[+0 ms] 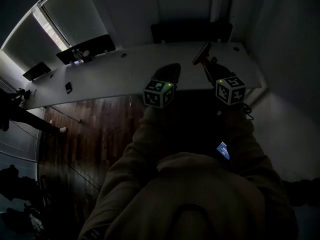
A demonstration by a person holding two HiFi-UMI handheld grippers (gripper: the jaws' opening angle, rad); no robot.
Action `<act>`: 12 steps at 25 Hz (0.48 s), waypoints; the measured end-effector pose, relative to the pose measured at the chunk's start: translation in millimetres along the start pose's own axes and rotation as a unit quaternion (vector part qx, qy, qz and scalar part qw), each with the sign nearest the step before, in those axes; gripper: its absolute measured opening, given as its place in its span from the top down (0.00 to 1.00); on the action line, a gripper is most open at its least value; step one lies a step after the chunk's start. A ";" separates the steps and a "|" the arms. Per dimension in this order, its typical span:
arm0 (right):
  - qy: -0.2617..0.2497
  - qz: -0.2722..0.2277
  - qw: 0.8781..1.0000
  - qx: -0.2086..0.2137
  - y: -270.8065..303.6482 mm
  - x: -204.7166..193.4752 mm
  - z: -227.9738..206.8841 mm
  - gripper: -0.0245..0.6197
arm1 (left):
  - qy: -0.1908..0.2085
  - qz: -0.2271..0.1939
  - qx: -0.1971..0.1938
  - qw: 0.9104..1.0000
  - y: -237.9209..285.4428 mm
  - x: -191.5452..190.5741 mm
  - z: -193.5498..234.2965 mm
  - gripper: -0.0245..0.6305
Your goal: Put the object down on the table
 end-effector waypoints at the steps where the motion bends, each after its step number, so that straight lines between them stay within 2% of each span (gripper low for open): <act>1: -0.001 0.003 1.000 0.002 0.4 -1.9 0.7 0.93 | -0.002 0.001 0.001 1.000 1.3 -2.6 -3.1 0.97; 4: 0.003 0.006 1.000 0.010 -1.5 -7.2 -3.7 0.93 | -0.004 0.006 0.003 1.000 7.3 -8.3 -11.7 0.97; 7: 0.012 0.003 1.000 0.004 -13.0 -7.4 -13.5 0.93 | 0.000 0.009 -0.012 1.000 14.0 -8.8 -21.1 0.97; 12: 0.011 0.011 1.000 -0.020 -7.8 -3.4 2.8 0.93 | -0.013 -0.003 -0.016 1.000 -5.4 -4.6 -2.9 0.97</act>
Point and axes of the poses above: the fingertips, and each gripper's own axes: y forward along the fingers, z to its left, x out of its top, the point moved 7 cm from there along -y, backward along the fingers, and after that the axes turned 5 degrees about x, right-handed, at the moved point
